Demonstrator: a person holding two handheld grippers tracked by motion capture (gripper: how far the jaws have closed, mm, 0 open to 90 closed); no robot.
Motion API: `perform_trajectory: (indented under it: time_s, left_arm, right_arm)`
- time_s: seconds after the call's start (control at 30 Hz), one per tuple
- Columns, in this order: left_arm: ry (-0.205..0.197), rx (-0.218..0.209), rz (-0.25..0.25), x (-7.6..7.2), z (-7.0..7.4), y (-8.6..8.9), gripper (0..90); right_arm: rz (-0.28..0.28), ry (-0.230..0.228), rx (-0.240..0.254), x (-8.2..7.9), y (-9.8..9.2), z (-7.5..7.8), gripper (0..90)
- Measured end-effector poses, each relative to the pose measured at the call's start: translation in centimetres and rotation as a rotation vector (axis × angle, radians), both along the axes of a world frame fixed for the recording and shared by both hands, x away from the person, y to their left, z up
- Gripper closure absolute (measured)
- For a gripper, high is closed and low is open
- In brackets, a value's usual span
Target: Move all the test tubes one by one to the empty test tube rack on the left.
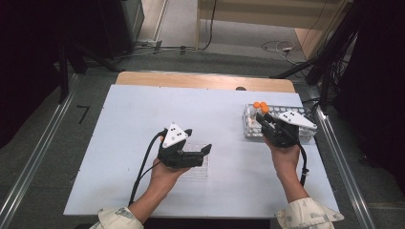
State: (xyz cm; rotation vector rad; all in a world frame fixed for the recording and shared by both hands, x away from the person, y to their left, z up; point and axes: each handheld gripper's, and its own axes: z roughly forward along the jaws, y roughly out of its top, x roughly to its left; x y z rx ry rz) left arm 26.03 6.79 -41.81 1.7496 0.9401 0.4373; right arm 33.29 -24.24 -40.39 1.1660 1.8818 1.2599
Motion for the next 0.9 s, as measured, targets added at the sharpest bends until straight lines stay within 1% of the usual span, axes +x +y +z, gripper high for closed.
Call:
perform_trajectory:
  time_s: [0.23,0.3,0.67,0.9]
  left_arm:
    - [-0.004,-0.007,-0.002,0.0,0.1,-0.2,18.9]
    - [-0.004,-0.009,-0.001,0.0,0.1,-0.2,19.8]
    - [-0.005,-0.009,-0.007,0.0,0.1,-0.4,19.8]
    - [-0.011,-0.013,-0.009,0.3,0.3,-0.8,19.8]
  right_arm:
    - [0.043,0.006,-0.002,-0.8,0.9,-0.2,71.5]
    - [0.053,0.008,0.004,-1.0,1.1,-0.3,71.5]
    - [0.104,0.036,-0.004,-1.9,2.3,-1.2,71.5]
    - [0.151,0.053,-0.003,-2.7,3.2,-1.5,71.5]
